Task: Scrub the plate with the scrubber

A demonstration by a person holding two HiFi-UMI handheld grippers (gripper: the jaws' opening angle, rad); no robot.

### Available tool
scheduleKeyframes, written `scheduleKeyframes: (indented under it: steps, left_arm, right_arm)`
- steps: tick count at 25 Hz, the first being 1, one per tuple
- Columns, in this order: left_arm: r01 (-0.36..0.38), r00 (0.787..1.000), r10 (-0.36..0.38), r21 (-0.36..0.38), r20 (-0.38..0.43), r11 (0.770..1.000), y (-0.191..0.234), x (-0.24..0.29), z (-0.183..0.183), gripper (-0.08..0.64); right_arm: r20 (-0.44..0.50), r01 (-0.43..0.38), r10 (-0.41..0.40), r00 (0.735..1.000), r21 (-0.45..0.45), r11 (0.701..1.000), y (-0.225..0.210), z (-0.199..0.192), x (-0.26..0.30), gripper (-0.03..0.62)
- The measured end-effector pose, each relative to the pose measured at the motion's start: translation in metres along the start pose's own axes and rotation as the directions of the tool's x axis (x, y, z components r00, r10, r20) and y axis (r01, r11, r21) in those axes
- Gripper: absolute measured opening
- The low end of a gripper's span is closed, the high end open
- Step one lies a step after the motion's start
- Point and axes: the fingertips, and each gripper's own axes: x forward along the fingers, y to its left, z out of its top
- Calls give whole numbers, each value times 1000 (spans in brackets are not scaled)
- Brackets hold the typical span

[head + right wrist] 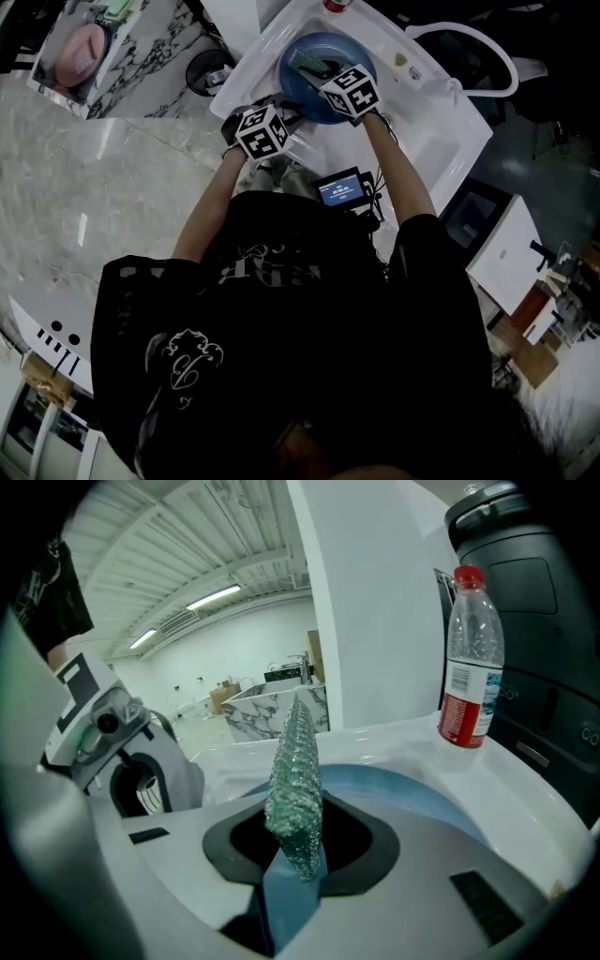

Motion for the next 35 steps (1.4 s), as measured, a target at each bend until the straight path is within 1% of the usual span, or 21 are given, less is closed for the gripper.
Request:
scheduleKeyframes:
  steps: [3, 6, 10, 14, 18, 20, 21, 23, 27, 30, 32, 35]
  left_arm:
    - [-13, 1000, 13, -2, -7, 1000, -2, 0, 1, 84]
    - [-24, 1000, 24, 12, -18, 1000, -6, -3, 2, 86]
    - [-28, 1000, 28, 24, -11, 999, -12, -10, 1, 86]
    - [-42, 999, 42, 8, -12, 999, -12, -14, -4, 86]
    - [-64, 998, 64, -11, -1, 998, -7, -15, -2, 85]
    - [-72, 997, 72, -18, 4, 997, -5, -15, -1, 86]
    - [-72, 997, 73, -19, 6, 997, -4, -15, 0, 86]
    - [-72, 997, 72, -13, 7, 997, -2, -14, 2, 86]
    - [-67, 998, 68, 7, -7, 998, 2, -9, 4, 86]
    - [-45, 998, 46, 26, -33, 999, 2, -1, 4, 86]
    - [-29, 998, 31, 40, -55, 999, 1, 3, 2, 86]
    - [-18, 997, 19, 20, -74, 1000, 2, 5, 2, 86]
  right_arm:
    - [-24, -66, 66, 998, -23, 998, 21, -7, -6, 90]
    - [-48, -109, 108, 993, -18, 994, 36, -17, -15, 91]
    - [-71, -140, 141, 988, 11, 990, 47, -31, -28, 91]
    - [-82, -178, 180, 980, 32, 984, 57, -42, -43, 91]
    - [-98, -189, 191, 977, 27, 982, 58, -49, -50, 91]
    - [-91, -188, 190, 978, 29, 982, 56, -47, -50, 91]
    - [-78, -179, 181, 980, 35, 983, 52, -45, -51, 91]
    - [-42, -137, 139, 989, 55, 989, 39, -40, -54, 91]
    - [21, -19, 17, 1000, 95, 995, -4, -29, -66, 91]
    - [36, 69, -72, 997, 75, 995, -39, -20, -75, 91]
    - [38, 131, -134, 990, 53, 990, -62, -14, -78, 91]
    - [18, 198, -198, 980, -5, 980, -91, -8, -75, 91]
